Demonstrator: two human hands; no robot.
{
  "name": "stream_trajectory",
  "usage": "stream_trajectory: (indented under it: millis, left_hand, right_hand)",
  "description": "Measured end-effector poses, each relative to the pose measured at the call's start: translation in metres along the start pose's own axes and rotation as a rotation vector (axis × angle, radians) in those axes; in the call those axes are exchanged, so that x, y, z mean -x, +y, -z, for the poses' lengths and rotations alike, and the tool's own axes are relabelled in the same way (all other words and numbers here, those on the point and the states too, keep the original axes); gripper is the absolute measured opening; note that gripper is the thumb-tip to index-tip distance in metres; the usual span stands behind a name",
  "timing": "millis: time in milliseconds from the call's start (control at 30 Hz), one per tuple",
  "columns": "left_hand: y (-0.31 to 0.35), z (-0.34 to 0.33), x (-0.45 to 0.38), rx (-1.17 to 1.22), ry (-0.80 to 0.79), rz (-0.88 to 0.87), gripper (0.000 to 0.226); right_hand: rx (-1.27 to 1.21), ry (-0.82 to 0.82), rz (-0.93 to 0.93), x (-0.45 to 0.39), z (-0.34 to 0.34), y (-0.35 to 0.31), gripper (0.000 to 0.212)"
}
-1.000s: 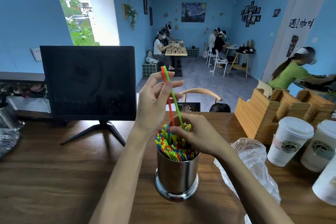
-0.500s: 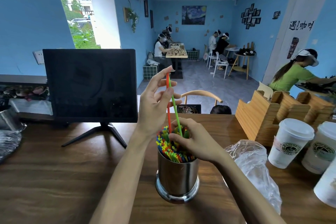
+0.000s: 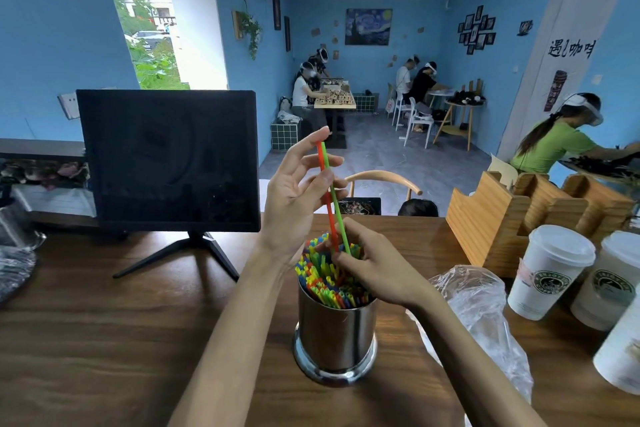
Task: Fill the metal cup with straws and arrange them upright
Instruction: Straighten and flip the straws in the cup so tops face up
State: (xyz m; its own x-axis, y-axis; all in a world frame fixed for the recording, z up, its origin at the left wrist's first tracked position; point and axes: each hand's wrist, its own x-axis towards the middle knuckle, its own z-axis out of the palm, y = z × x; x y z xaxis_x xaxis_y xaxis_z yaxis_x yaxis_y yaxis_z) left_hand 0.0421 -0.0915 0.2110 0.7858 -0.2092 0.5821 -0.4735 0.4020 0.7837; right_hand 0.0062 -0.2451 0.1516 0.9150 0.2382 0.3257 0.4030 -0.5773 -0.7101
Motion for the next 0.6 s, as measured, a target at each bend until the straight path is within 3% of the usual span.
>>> stream_trajectory:
  millis: [133,400,500,600]
  left_hand:
    - [-0.008,0.003,0.003,-0.004,-0.046,0.069,0.045]
    - [-0.035,0.016,0.02,-0.234,-0.116,0.13,0.047]
    - [-0.042,0.02,0.027,-0.359,-0.119,0.101,0.039]
    - [-0.053,0.025,0.035,-0.46,-0.078,0.069,0.017]
  right_hand:
    - [0.03,-0.019,0.018,-0.002,0.0,0.002,0.016]
    - [-0.021,0.045,-0.017,-0.002,0.001,0.008,0.038]
    - [-0.08,0.111,-0.025,0.0,0.0,0.01,0.032]
    - [-0.097,0.176,-0.036,0.001,-0.002,0.013,0.023]
